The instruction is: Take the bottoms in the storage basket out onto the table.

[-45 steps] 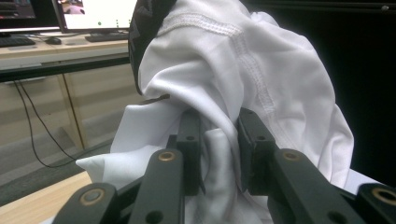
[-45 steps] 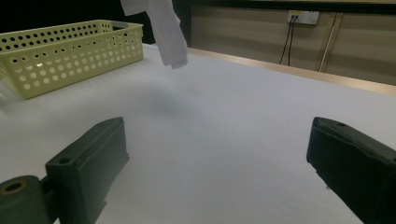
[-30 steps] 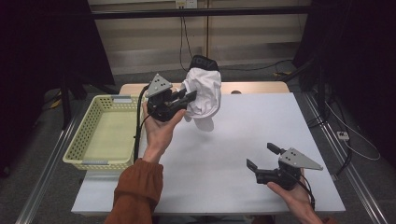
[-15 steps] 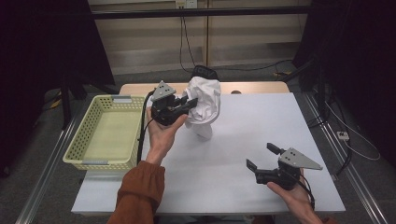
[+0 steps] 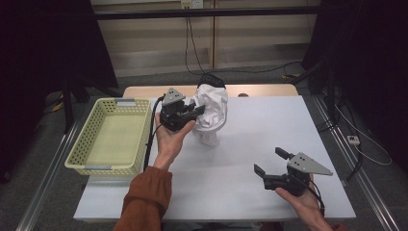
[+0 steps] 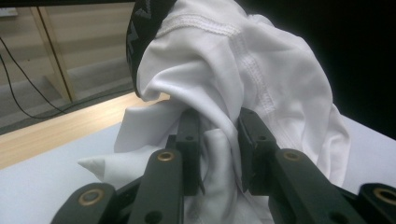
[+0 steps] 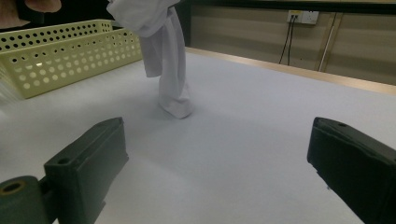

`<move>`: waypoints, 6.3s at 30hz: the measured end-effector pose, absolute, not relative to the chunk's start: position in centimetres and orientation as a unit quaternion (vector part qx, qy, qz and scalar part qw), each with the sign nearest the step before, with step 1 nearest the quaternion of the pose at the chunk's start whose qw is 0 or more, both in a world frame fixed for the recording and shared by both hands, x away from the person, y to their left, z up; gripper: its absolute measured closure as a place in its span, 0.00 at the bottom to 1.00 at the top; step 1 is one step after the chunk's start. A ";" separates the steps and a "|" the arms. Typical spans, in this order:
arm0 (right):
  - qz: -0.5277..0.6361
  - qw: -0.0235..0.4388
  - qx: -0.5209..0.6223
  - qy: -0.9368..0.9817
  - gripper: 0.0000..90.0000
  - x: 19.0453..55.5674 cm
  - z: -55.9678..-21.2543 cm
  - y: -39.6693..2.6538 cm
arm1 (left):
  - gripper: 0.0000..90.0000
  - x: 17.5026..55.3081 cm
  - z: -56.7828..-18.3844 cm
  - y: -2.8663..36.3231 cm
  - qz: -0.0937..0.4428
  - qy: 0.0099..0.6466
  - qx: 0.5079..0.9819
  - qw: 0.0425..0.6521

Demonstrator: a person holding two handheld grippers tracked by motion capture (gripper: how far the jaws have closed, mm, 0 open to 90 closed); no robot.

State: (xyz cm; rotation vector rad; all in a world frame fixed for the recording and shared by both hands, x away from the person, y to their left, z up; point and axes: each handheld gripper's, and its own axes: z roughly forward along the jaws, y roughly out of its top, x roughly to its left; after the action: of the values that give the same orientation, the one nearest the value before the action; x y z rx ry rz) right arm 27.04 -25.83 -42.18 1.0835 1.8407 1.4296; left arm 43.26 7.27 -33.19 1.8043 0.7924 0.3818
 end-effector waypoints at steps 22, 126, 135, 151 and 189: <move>0.534 0.279 0.406 0.687 0.05 27.1 -42.2 -25.8 | 0.80 44.0 -36.7 6.5 0.150 0.346 0.785 0.491; 0.535 0.275 0.404 0.690 0.05 27.2 -42.3 -25.9 | 0.06 47.8 -43.5 4.6 0.097 0.387 0.818 0.413; 0.536 0.274 0.405 0.688 0.05 27.2 -42.3 -26.1 | 0.07 47.5 -42.6 5.0 0.121 0.382 0.813 0.423; 0.535 0.274 0.404 0.689 0.05 27.3 -42.4 -26.0 | 0.07 46.6 -40.5 5.6 0.138 0.356 0.796 0.470; 0.531 0.276 0.408 0.689 0.05 27.4 -42.4 -25.8 | 0.06 43.0 -35.8 7.4 0.196 0.309 0.796 0.481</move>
State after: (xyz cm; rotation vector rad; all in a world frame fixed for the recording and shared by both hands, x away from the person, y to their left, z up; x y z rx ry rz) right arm 27.39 -25.77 -42.38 1.0962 1.8522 1.4263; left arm 43.05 7.38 -35.83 1.9419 0.7534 0.4785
